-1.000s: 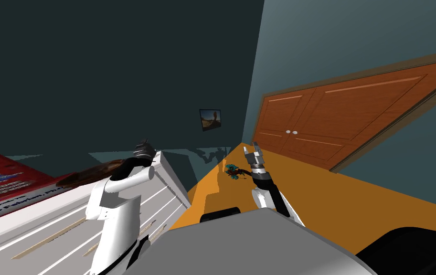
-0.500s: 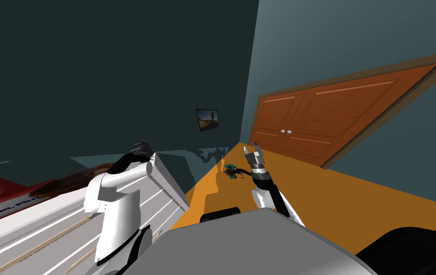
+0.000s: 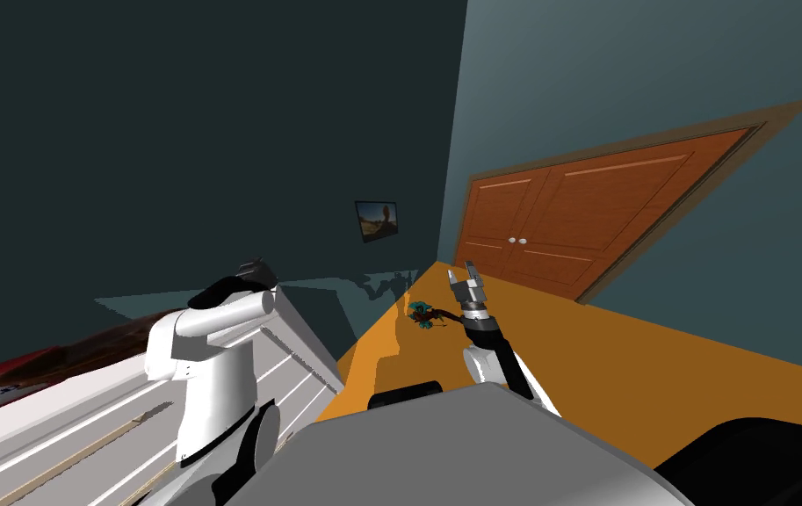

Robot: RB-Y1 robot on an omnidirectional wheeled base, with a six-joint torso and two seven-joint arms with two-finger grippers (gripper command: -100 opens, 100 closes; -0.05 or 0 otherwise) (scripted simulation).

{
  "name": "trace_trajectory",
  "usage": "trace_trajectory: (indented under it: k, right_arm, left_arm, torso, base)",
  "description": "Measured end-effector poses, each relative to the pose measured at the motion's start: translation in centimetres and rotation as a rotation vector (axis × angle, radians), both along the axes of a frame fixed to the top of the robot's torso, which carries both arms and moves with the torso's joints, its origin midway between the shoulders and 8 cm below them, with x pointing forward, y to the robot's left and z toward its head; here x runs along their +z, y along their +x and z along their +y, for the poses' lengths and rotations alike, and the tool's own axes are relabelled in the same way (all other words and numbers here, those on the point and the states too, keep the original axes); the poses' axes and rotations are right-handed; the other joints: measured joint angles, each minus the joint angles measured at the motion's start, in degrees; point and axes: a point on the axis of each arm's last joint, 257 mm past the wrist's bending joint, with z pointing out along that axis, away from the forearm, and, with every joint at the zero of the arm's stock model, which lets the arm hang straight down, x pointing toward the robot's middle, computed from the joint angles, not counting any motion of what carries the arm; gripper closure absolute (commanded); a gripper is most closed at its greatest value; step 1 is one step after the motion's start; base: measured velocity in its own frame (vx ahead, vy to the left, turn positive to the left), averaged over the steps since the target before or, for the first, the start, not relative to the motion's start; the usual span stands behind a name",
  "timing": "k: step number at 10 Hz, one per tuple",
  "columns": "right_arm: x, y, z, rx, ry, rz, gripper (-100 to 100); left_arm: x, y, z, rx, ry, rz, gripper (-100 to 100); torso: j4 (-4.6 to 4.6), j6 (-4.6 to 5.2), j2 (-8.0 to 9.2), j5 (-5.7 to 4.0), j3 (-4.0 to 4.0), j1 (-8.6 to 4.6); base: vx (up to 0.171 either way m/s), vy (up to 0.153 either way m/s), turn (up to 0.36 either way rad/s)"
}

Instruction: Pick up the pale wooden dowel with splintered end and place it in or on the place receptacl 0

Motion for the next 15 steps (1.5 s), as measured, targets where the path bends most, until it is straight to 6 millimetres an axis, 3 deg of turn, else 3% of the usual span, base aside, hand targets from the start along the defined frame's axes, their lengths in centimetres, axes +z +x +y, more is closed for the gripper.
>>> trace_trajectory:
  k: [15]
  right_arm:
    - [0.0, 0.0, 0.0, 0.000, 0.000, 0.000, 0]
  left_arm:
    - [-3.5, -1.4, 5.2, 0.126, -0.207, 0.266, -100]
  torso:
    - [0.00, 0.00, 0.01, 0.04, 0.00, 0.17]
  base:
    - [-0.004, 0.026, -0.061]
